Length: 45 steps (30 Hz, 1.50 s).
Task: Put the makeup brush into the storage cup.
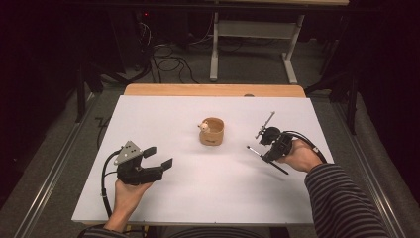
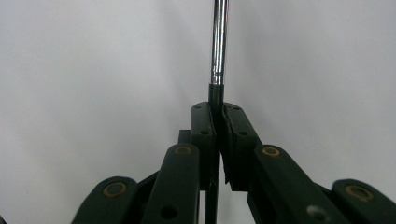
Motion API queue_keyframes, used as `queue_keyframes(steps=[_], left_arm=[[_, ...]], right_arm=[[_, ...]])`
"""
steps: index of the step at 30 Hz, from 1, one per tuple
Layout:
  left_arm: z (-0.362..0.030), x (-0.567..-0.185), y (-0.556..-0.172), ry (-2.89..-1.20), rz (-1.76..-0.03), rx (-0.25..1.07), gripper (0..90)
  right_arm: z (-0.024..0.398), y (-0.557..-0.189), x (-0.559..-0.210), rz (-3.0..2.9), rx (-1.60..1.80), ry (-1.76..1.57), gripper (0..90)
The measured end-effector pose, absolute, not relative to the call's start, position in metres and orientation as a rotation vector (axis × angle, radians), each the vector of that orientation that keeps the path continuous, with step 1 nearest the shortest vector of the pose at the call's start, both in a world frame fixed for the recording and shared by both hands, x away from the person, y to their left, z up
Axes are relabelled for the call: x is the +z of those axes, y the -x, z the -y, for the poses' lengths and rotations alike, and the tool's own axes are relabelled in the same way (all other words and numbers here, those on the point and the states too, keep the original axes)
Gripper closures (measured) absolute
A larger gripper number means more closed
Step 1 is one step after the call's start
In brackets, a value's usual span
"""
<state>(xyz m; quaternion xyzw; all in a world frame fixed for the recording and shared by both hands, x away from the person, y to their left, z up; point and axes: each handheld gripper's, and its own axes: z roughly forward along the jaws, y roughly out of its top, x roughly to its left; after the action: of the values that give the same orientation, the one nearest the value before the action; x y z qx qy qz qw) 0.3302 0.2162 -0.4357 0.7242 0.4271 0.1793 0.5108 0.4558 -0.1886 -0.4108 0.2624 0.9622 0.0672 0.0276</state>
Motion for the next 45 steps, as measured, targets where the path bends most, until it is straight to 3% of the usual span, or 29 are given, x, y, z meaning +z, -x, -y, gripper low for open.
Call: queue_keyframes(steps=[45], left_arm=[[-0.216,-0.436,-0.331,-1.75,-1.028,0.427,24.1]], right_arm=[[0.19,-0.453,-0.385,-2.939,0.294,-0.831,86.0]])
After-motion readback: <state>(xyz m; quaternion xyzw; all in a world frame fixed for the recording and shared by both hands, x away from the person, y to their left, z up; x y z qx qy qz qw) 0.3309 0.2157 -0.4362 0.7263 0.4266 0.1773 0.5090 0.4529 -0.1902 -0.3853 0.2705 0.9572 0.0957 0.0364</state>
